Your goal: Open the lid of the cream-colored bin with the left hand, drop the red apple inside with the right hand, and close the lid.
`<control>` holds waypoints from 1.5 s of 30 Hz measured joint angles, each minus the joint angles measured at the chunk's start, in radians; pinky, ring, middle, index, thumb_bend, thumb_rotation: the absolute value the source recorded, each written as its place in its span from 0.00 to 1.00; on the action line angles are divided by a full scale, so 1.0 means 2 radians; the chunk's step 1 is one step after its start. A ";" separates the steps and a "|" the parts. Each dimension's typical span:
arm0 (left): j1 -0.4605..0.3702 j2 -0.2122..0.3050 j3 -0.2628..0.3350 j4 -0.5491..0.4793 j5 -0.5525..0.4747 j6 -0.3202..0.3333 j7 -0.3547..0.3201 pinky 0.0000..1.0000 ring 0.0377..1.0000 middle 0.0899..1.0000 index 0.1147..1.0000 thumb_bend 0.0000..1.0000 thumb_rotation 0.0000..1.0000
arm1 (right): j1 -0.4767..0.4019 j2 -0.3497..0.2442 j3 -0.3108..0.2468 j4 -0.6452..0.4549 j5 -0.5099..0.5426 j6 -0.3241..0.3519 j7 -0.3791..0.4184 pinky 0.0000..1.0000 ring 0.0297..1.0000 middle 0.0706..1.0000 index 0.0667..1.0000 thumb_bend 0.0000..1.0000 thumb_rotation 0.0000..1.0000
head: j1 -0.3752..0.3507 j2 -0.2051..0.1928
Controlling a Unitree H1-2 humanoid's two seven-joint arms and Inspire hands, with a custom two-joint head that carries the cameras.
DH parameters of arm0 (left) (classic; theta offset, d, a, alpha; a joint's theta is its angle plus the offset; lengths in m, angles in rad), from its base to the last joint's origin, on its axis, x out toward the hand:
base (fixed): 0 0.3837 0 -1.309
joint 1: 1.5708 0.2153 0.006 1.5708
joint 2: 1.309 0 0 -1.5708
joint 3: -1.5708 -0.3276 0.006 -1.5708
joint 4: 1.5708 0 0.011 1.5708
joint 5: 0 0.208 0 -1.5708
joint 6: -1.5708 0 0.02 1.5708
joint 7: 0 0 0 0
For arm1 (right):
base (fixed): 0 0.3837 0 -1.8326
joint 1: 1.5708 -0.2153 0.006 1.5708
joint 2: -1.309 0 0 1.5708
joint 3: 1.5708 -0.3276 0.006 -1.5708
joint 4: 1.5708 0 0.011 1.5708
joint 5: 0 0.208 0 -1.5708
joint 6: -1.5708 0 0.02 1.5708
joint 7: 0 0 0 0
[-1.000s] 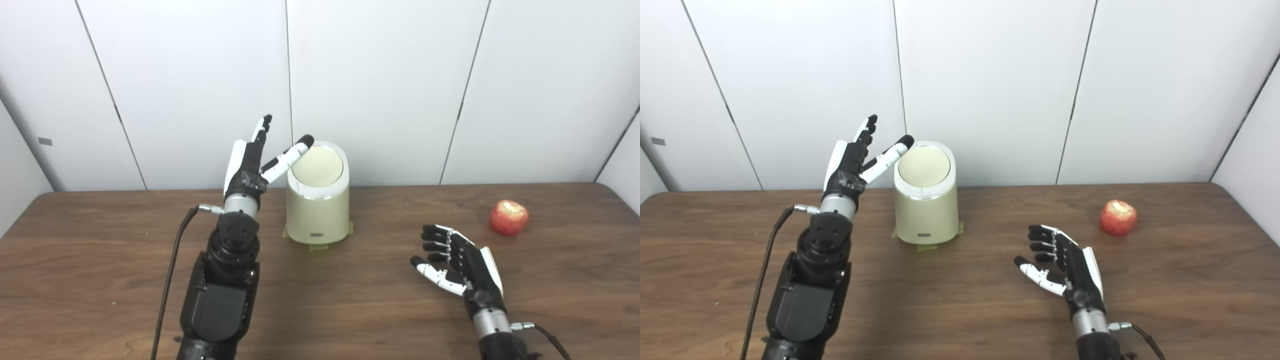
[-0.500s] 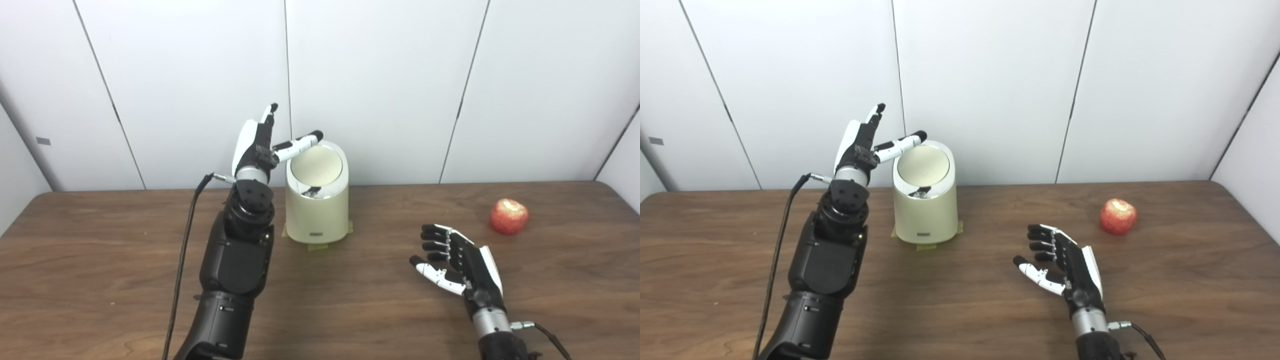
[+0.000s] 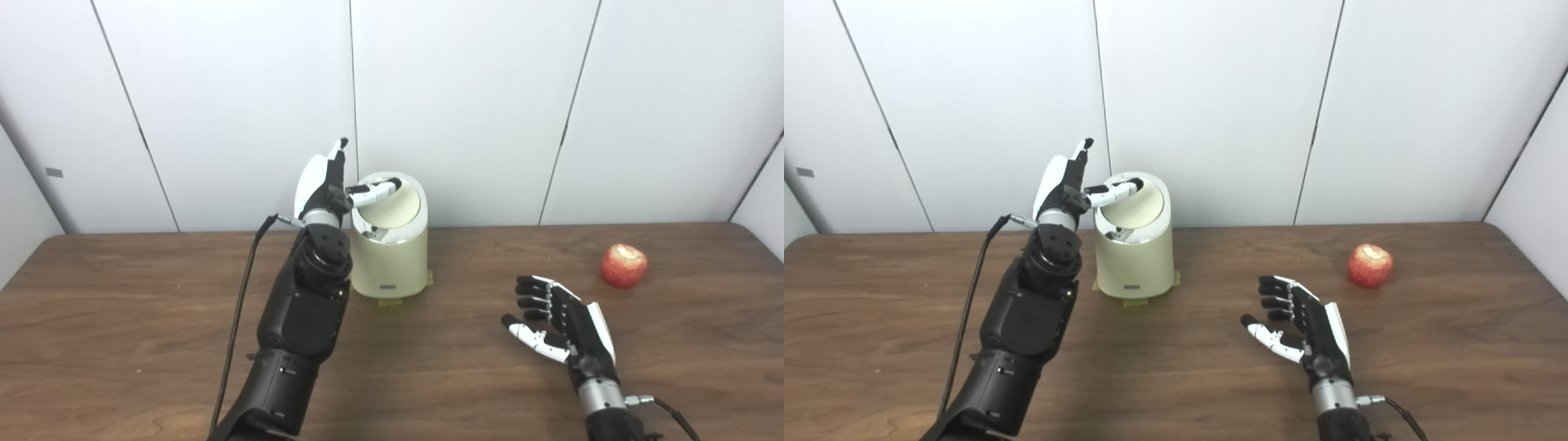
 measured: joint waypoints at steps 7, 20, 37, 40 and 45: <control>0.002 0.005 -0.011 0.000 0.000 0.000 -0.005 1.00 1.00 1.00 1.00 0.86 0.24 | 0.000 0.001 0.001 -0.001 -0.003 0.003 0.000 0.63 0.69 0.70 0.68 0.28 0.05 | -0.001 -0.002; -0.001 0.017 -0.012 0.022 0.096 0.000 -0.054 1.00 1.00 1.00 1.00 0.89 0.11 | -0.001 0.000 0.004 -0.004 -0.013 0.012 0.000 0.61 0.68 0.69 0.67 0.28 0.05 | -0.002 -0.002; -0.006 0.057 -0.112 0.021 0.185 -0.005 -0.044 1.00 1.00 1.00 1.00 0.90 0.00 | -0.002 0.000 0.006 -0.008 -0.020 0.026 0.000 0.61 0.68 0.69 0.67 0.28 0.03 | 0.000 0.001; -0.008 0.065 -0.131 0.010 0.241 -0.007 -0.075 1.00 1.00 1.00 1.00 0.90 0.00 | -0.003 0.000 0.006 -0.008 -0.021 0.027 0.000 0.62 0.68 0.69 0.67 0.28 0.02 | -0.002 -0.002; -0.009 0.064 -0.130 0.000 0.282 -0.007 -0.109 1.00 1.00 1.00 1.00 0.99 0.02 | -0.003 0.000 0.010 -0.015 -0.023 0.039 0.003 0.63 0.69 0.70 0.67 0.27 0.00 | -0.002 -0.002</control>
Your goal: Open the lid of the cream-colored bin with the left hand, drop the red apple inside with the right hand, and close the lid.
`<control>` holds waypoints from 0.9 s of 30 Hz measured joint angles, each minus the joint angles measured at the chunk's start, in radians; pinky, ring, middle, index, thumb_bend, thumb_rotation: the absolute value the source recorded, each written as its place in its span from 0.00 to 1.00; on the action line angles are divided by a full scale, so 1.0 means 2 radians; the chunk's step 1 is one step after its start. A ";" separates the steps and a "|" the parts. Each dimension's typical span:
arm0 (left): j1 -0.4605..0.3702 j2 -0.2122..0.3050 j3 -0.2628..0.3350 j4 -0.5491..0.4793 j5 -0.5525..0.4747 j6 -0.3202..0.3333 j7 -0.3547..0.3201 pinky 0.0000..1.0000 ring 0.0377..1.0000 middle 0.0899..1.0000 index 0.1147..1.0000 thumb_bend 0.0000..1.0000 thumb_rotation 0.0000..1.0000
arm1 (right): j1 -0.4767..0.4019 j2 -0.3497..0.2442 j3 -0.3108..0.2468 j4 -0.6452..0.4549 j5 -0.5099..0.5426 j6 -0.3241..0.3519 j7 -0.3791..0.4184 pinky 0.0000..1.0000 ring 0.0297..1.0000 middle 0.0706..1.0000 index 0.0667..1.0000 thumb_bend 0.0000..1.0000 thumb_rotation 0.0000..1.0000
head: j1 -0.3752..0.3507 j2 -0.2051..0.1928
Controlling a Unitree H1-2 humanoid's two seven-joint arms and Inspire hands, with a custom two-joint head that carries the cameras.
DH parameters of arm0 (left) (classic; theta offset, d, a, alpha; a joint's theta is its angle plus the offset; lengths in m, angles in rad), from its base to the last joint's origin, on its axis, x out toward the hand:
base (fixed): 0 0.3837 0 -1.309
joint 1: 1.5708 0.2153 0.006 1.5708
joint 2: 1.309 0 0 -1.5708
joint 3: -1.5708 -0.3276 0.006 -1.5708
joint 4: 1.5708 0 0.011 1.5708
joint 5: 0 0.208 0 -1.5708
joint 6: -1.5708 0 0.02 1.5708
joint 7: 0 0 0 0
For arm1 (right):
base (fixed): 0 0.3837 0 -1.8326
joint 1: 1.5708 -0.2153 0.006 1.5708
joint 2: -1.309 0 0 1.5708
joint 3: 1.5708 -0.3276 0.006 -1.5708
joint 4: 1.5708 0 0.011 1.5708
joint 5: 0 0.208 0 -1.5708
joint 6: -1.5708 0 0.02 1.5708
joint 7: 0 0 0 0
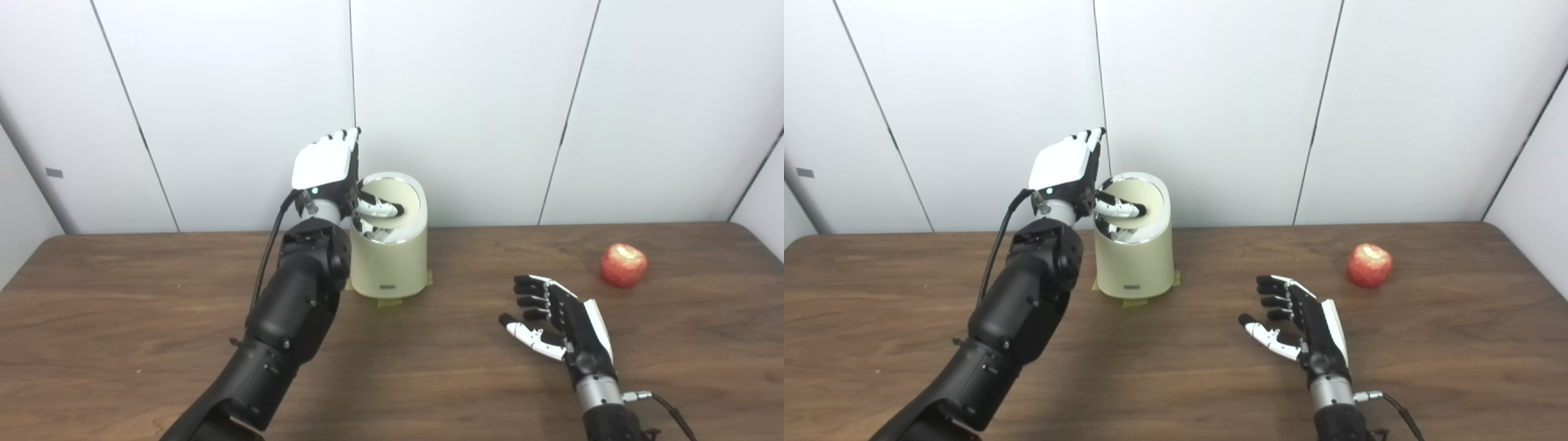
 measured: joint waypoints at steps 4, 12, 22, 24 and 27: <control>0.001 -0.003 0.011 0.000 -0.001 0.000 -0.003 1.00 1.00 1.00 1.00 0.91 0.28 | 0.000 -0.002 0.005 -0.003 -0.010 0.010 0.000 0.63 0.69 0.69 0.66 0.28 0.00 | 0.000 -0.001; 0.031 -0.010 0.039 -0.002 -0.097 -0.003 0.038 1.00 1.00 1.00 1.00 0.70 1.00 | -0.001 -0.007 0.009 -0.005 -0.016 0.015 0.002 0.63 0.68 0.69 0.67 0.28 0.03 | -0.002 -0.003; 0.057 -0.014 0.057 -0.115 -0.206 -0.129 0.146 1.00 1.00 1.00 1.00 0.61 1.00 | -0.006 -0.009 0.007 0.001 -0.016 0.013 0.002 0.65 0.70 0.71 0.68 0.28 0.00 | 0.002 -0.008; 0.058 -0.021 0.068 -0.143 -0.224 -0.134 0.151 1.00 1.00 1.00 1.00 0.58 1.00 | -0.006 -0.009 0.008 0.002 -0.017 0.014 0.002 0.65 0.71 0.71 0.67 0.28 0.00 | 0.003 -0.009; 0.069 -0.024 0.083 -0.183 -0.251 -0.135 0.150 1.00 1.00 1.00 1.00 0.57 1.00 | -0.008 -0.009 0.009 0.001 -0.017 0.016 0.003 0.65 0.70 0.71 0.67 0.28 0.00 | 0.002 -0.009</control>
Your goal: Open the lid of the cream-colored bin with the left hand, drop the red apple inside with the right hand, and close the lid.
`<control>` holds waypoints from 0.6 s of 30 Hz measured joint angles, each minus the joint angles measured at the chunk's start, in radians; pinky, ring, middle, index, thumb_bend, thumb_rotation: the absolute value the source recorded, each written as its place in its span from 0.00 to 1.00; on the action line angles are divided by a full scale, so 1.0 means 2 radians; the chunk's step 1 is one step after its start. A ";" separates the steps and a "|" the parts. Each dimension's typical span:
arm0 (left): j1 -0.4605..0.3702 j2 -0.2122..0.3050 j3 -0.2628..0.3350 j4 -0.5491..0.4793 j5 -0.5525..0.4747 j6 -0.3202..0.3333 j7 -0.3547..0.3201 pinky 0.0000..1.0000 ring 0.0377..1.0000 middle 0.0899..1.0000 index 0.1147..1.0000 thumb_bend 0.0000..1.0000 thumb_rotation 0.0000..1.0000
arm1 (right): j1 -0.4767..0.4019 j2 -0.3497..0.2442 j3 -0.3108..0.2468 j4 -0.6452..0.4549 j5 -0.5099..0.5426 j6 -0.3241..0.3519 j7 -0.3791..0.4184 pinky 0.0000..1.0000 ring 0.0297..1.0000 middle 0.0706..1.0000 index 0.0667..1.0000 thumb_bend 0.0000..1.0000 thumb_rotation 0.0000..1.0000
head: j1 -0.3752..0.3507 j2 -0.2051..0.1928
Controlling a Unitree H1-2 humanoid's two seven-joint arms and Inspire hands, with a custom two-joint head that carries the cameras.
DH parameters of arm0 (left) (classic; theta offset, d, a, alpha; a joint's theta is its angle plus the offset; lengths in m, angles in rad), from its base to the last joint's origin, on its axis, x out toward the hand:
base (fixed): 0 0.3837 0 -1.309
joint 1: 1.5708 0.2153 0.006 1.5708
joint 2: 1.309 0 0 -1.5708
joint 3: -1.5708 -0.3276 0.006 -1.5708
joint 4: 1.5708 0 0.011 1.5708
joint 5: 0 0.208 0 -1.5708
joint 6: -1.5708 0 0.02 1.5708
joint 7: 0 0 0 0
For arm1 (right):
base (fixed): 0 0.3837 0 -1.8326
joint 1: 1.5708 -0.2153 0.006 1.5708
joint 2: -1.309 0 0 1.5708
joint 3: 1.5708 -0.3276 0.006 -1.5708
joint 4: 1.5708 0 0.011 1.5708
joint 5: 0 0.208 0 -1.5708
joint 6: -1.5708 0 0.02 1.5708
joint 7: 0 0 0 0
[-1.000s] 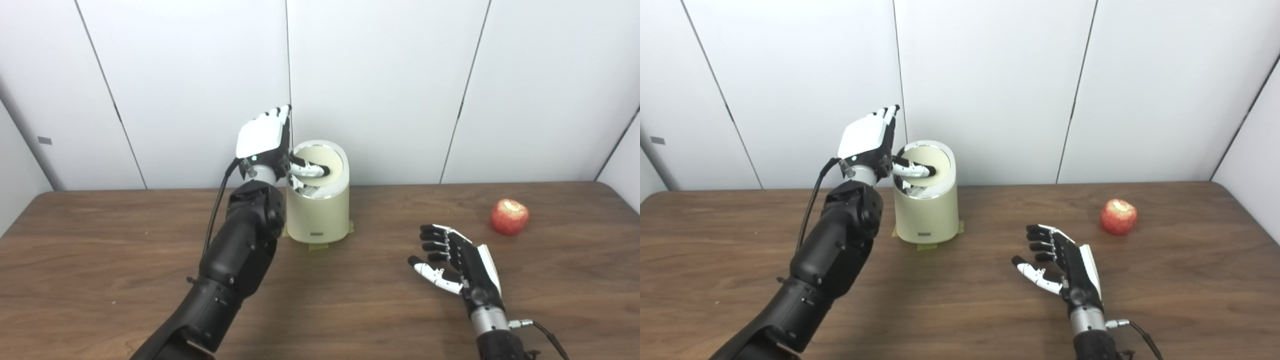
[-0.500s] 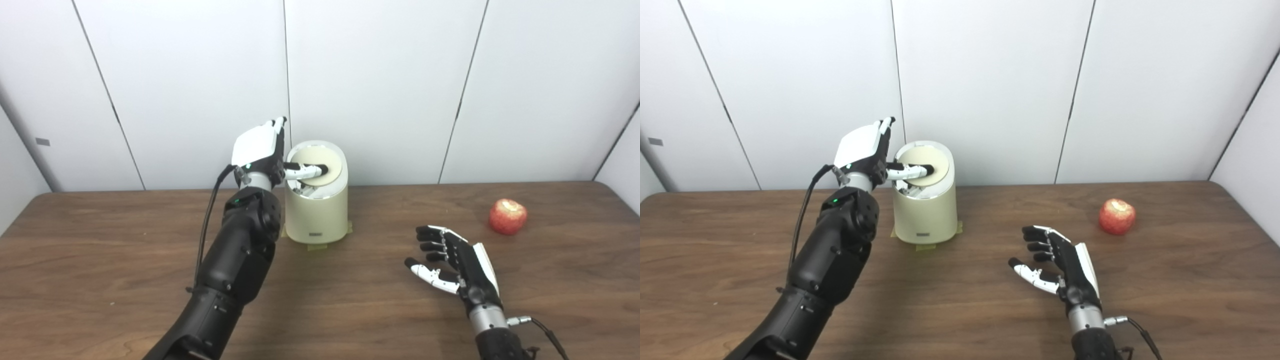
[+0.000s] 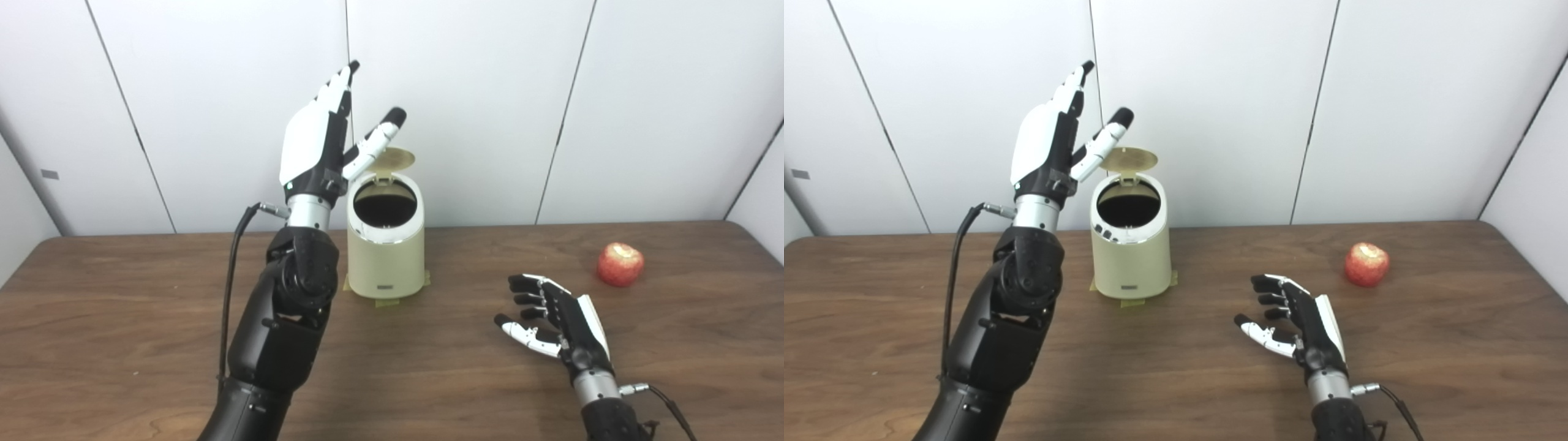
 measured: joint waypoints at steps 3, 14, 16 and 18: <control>0.018 0.001 0.018 -0.017 -0.033 -0.003 -0.003 1.00 1.00 1.00 1.00 0.60 1.00 | 0.000 0.000 0.000 0.000 -0.001 0.000 0.000 0.64 0.69 0.70 0.67 0.28 0.00 | -0.001 0.001; 0.119 0.018 0.060 -0.066 -0.144 -0.054 -0.017 0.88 0.92 0.90 0.89 0.24 1.00 | 0.001 -0.004 0.000 -0.001 -0.002 -0.001 0.000 0.62 0.69 0.70 0.67 0.29 0.00 | 0.002 0.003; 0.139 0.018 0.068 -0.075 -0.168 -0.066 -0.019 0.91 0.93 0.90 0.89 0.21 1.00 | 0.001 -0.004 0.000 -0.001 -0.002 -0.004 0.000 0.62 0.69 0.70 0.67 0.29 0.00 | 0.004 0.004; 0.159 0.018 0.077 -0.082 -0.196 -0.081 -0.024 0.92 0.92 0.90 0.89 0.18 1.00 | 0.001 -0.004 0.000 0.000 -0.002 -0.011 -0.002 0.61 0.68 0.69 0.67 0.29 0.00 | 0.006 0.004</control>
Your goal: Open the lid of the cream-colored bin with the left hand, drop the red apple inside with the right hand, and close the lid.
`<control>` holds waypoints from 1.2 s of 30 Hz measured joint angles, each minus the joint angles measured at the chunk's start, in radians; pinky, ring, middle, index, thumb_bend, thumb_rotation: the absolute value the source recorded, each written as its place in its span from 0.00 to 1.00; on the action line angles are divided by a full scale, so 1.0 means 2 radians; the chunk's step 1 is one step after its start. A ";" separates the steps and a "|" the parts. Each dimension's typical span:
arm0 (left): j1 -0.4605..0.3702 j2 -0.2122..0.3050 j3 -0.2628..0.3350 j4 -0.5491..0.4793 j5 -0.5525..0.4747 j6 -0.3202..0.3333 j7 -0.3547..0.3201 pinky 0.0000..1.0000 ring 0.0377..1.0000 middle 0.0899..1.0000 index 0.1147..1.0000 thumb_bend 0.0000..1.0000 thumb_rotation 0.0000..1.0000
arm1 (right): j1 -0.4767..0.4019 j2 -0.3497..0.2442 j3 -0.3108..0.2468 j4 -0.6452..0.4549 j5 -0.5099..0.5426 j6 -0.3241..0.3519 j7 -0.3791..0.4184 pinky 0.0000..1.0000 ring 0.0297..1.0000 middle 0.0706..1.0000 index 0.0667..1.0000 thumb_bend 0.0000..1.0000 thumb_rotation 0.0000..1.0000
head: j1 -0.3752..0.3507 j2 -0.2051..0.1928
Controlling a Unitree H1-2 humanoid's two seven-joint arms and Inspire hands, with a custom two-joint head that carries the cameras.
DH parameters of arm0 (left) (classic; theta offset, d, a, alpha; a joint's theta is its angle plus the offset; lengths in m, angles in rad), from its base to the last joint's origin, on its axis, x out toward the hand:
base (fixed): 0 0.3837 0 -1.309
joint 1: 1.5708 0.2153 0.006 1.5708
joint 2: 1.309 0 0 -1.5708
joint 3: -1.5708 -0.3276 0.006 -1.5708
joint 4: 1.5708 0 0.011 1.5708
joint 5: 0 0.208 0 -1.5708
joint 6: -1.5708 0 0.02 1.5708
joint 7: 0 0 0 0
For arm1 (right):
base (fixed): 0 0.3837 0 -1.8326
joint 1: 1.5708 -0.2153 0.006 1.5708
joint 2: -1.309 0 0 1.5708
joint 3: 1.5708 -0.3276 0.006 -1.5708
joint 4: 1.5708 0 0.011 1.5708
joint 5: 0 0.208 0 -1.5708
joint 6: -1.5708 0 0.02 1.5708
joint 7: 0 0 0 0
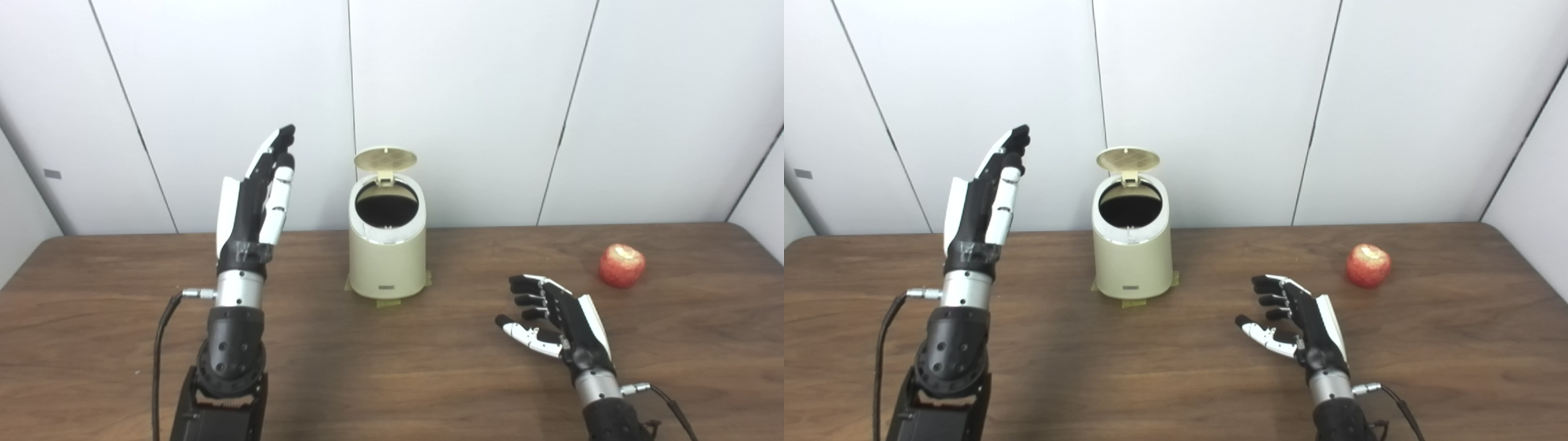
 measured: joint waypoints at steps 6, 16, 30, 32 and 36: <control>0.050 0.000 0.019 -0.012 -0.064 -0.003 -0.017 0.92 0.90 0.88 0.87 0.20 0.97 | -0.001 -0.018 0.012 -0.009 -0.062 -0.001 -0.010 0.56 0.64 0.66 0.65 0.28 0.20 | 0.000 -0.001; 0.122 0.003 0.054 0.022 -0.174 -0.018 -0.049 0.88 0.89 0.89 0.86 0.35 1.00 | -0.092 -0.152 0.015 -0.060 -0.152 -0.041 0.025 0.54 0.68 0.74 0.73 0.61 0.40 | -0.003 -0.002; 0.141 -0.001 0.046 0.036 -0.182 -0.042 -0.056 0.91 0.95 0.96 0.94 0.38 0.94 | -0.237 -0.261 0.107 -0.019 -0.236 0.120 0.305 0.69 0.89 0.92 0.83 1.00 0.28 | -0.005 -0.003; 0.143 -0.002 0.046 0.038 -0.177 -0.042 -0.054 0.92 0.95 0.96 0.94 0.37 0.95 | -0.247 -0.263 0.122 0.029 -0.244 0.115 0.310 0.69 0.89 0.91 0.82 1.00 0.27 | -0.006 -0.002; 0.146 -0.002 0.047 0.038 -0.172 -0.043 -0.053 0.91 0.94 0.95 0.94 0.38 0.94 | -0.268 -0.269 0.141 0.102 -0.250 0.099 0.315 0.71 0.90 0.91 0.81 1.00 0.24 | -0.006 -0.002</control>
